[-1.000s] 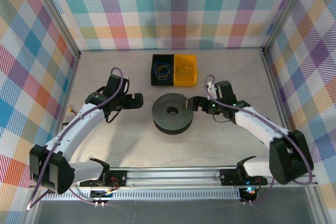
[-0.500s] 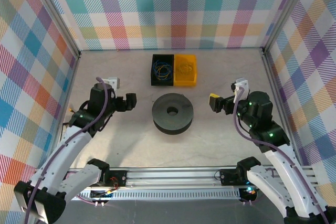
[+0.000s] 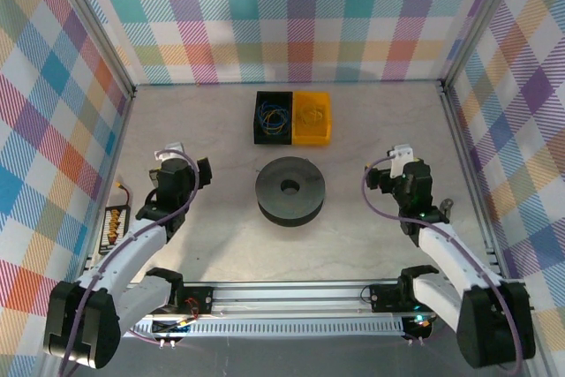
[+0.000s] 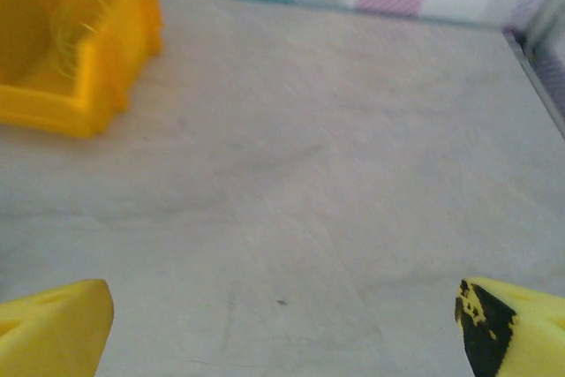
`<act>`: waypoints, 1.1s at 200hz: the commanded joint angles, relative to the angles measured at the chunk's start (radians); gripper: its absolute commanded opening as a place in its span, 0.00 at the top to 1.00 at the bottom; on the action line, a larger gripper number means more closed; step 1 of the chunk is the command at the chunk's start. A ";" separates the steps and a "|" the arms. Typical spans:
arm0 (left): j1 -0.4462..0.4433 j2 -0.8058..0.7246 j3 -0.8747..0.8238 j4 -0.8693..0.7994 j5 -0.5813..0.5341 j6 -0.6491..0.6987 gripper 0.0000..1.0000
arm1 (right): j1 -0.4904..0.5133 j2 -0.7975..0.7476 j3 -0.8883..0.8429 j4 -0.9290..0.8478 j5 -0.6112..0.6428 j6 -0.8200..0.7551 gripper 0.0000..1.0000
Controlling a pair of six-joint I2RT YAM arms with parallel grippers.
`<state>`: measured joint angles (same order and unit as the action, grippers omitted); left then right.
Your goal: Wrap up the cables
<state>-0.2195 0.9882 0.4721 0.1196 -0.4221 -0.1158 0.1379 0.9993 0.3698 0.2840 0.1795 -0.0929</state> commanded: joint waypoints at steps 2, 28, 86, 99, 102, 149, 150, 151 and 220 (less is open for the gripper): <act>0.056 0.034 -0.059 0.224 -0.073 0.048 0.00 | -0.047 0.100 -0.008 0.251 -0.033 0.050 0.01; 0.126 0.093 -0.109 0.332 -0.027 0.048 0.00 | -0.067 0.230 -0.011 0.341 -0.056 0.051 0.01; 0.171 0.325 -0.128 0.568 0.061 0.088 0.00 | -0.092 0.443 0.022 0.510 -0.055 0.103 0.01; 0.175 0.357 -0.082 0.514 0.075 0.095 0.00 | -0.092 0.506 0.029 0.548 -0.070 0.100 0.01; 0.175 0.364 -0.077 0.514 0.082 0.098 0.00 | -0.092 0.516 0.029 0.559 -0.075 0.097 0.01; 0.176 0.420 -0.161 0.769 0.202 0.069 0.00 | -0.095 0.539 0.020 0.591 -0.078 0.101 0.01; 0.175 0.428 -0.161 0.777 0.203 0.069 0.00 | -0.094 0.540 0.020 0.592 -0.078 0.101 0.01; 0.176 0.435 -0.160 0.780 0.202 0.069 0.00 | -0.095 0.540 0.021 0.592 -0.079 0.101 0.01; 0.156 0.587 -0.084 0.775 0.235 0.101 0.00 | -0.115 0.541 0.034 0.567 -0.122 0.107 0.01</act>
<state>-0.0582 1.5787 0.3603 0.8227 -0.2165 -0.0284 0.0334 1.5394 0.3801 0.8227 0.0891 -0.0051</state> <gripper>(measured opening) 0.996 0.988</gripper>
